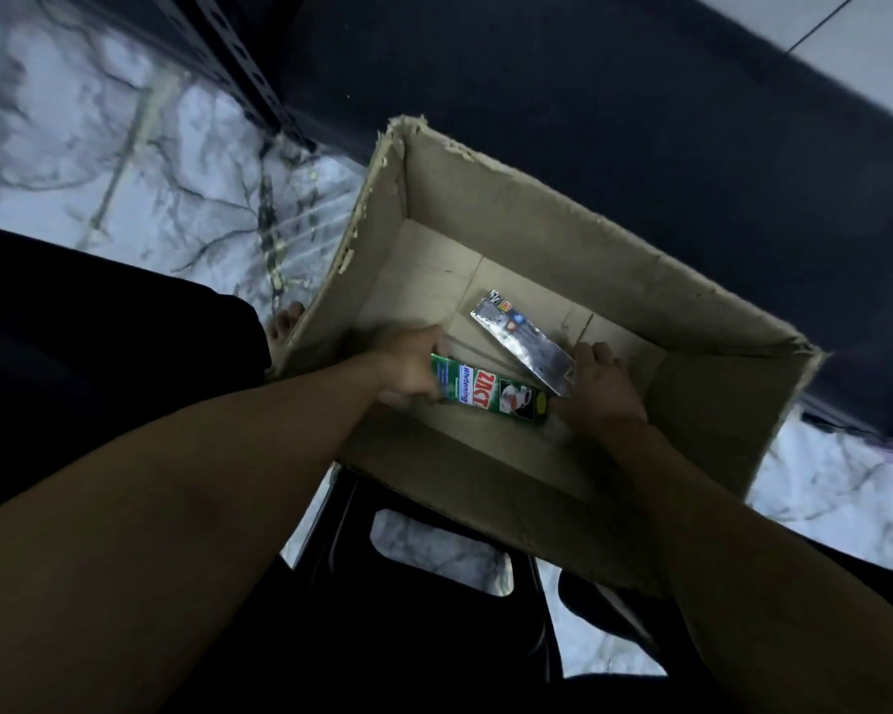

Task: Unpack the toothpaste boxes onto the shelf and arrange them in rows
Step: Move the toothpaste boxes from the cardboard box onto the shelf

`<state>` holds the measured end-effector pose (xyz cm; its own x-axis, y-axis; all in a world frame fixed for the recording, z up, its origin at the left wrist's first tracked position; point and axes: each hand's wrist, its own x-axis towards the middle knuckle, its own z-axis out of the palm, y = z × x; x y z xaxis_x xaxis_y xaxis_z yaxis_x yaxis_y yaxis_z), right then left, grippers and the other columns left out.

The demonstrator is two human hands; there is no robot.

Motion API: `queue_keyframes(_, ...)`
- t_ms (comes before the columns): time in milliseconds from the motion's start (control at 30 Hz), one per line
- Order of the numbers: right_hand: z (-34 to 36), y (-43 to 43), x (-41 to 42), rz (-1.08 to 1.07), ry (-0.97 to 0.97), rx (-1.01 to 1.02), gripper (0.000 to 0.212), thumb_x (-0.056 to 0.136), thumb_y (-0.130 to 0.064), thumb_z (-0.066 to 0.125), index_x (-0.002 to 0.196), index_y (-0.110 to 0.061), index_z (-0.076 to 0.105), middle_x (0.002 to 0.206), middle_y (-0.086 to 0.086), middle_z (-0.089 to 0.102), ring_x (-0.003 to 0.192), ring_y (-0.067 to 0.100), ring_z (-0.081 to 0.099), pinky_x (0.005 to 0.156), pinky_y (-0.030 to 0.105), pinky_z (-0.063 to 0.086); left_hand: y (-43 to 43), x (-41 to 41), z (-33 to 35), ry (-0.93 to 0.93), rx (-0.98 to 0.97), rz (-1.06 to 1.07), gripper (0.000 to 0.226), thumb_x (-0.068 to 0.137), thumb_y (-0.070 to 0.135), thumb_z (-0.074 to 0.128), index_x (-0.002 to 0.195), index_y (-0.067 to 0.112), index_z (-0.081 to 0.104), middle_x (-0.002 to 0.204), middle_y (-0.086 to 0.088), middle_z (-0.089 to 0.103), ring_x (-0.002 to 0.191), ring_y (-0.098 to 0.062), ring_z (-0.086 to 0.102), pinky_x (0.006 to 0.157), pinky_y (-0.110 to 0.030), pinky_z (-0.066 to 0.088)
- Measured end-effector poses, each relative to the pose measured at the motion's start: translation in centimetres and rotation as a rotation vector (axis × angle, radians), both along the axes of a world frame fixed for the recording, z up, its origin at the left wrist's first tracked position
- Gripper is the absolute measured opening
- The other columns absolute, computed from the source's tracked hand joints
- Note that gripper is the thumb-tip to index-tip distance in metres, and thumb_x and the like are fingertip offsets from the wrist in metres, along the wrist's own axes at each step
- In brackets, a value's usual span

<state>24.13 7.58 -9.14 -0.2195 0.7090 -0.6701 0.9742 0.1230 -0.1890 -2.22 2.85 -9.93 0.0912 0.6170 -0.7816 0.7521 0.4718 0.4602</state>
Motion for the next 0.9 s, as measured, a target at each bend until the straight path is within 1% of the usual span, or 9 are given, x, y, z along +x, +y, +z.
queue_keyframes(133,3.1,0.3,0.0,-0.144,0.168,-0.026,0.054,0.079,-0.020,0.077,0.121,-0.007,0.045,0.120,0.019,0.061,0.108,0.038,0.060,0.079,0.036,0.048,0.8,0.4,1.6,-0.225,-0.187,0.233,0.055,0.064,0.009,0.090,0.113,0.017,0.067,0.112,-0.001,0.068,0.103,-0.020,0.065,0.081,-0.029,0.054)
queue_keyframes(267,7.7,-0.1,-0.1,-0.221,0.246,0.017,0.049,0.079,-0.026,0.078,0.117,-0.013,0.049,0.114,0.012,0.064,0.107,0.032,0.060,0.086,0.040,0.050,1.8,1.8,4.5,-0.245,-0.089,0.376,0.044,0.068,0.006,0.089,0.108,0.011,0.074,0.106,-0.008,0.074,0.096,-0.024,0.069,0.089,-0.040,0.057)
queue_keyframes(333,10.2,-0.4,0.0,-0.223,0.252,0.072,0.046,0.078,-0.025,0.078,0.115,-0.014,0.054,0.110,0.008,0.067,0.103,0.027,0.062,0.083,0.032,0.048,2.3,2.1,6.6,-0.220,0.010,0.347,0.038,0.066,0.005,0.088,0.101,0.012,0.077,0.101,-0.010,0.075,0.089,-0.024,0.070,0.087,-0.039,0.059)
queue_keyframes(400,12.9,-0.7,0.5,-0.265,0.319,0.104,0.041,0.076,-0.022,0.079,0.110,-0.018,0.056,0.103,0.002,0.067,0.095,0.021,0.063,0.077,0.025,0.045,3.0,2.1,9.2,-0.190,0.114,0.281,0.035,0.062,0.011,0.091,0.092,0.022,0.078,0.098,-0.005,0.076,0.088,-0.021,0.071,0.087,-0.036,0.058)
queue_keyframes(467,15.7,-1.2,1.1,-0.278,0.372,0.182,0.039,0.075,-0.019,0.079,0.107,-0.020,0.057,0.097,-0.002,0.066,0.094,0.020,0.064,0.075,0.021,0.042,3.7,2.2,12.9,-0.184,0.198,0.187,0.034,0.065,0.012,0.090,0.093,0.026,0.077,0.098,-0.002,0.076,0.087,-0.017,0.071,0.085,-0.030,0.057)
queue_keyframes(567,21.0,-1.8,1.9,-0.238,0.437,0.324,0.046,0.075,-0.016,0.079,0.118,-0.017,0.061,0.097,-0.006,0.064,0.093,0.016,0.062,0.075,0.018,0.039,4.9,2.6,19.5,-0.209,0.315,0.062,0.036,0.072,0.009,0.085,0.106,0.018,0.075,0.096,0.001,0.073,0.075,-0.007,0.064,0.065,-0.020,0.051)
queue_keyframes(633,25.1,-2.1,2.4,-0.217,0.497,0.396,0.046,0.077,-0.014,0.077,0.120,-0.018,0.062,0.099,-0.007,0.065,0.085,0.011,0.061,0.074,0.018,0.044,5.5,2.9,24.0,-0.200,0.418,0.002,0.038,0.072,0.014,0.087,0.107,0.021,0.074,0.099,0.006,0.072,0.075,0.002,0.059,0.057,-0.008,0.043)
queue_keyframes(733,31.5,-2.3,3.2,-0.197,0.578,0.523,0.046,0.077,-0.014,0.077,0.120,-0.024,0.063,0.099,-0.008,0.067,0.077,-0.002,0.060,0.069,0.005,0.042,5.8,3.2,30.8,-0.196,0.556,-0.053,0.042,0.069,0.022,0.088,0.107,0.029,0.075,0.100,0.012,0.070,0.090,0.006,0.058,0.066,-0.004,0.042)
queue_keyframes(900,42.2,-3.4,4.2,-0.194,0.695,0.670,0.044,0.076,-0.013,0.079,0.113,-0.031,0.066,0.086,-0.011,0.070,0.067,-0.003,0.057,0.066,0.011,0.044,4.9,3.7,41.7,-0.267,0.779,-0.174,0.040,0.069,0.027,0.088,0.106,0.036,0.075,0.101,0.014,0.071,0.102,0.000,0.061,0.088,-0.022,0.051)
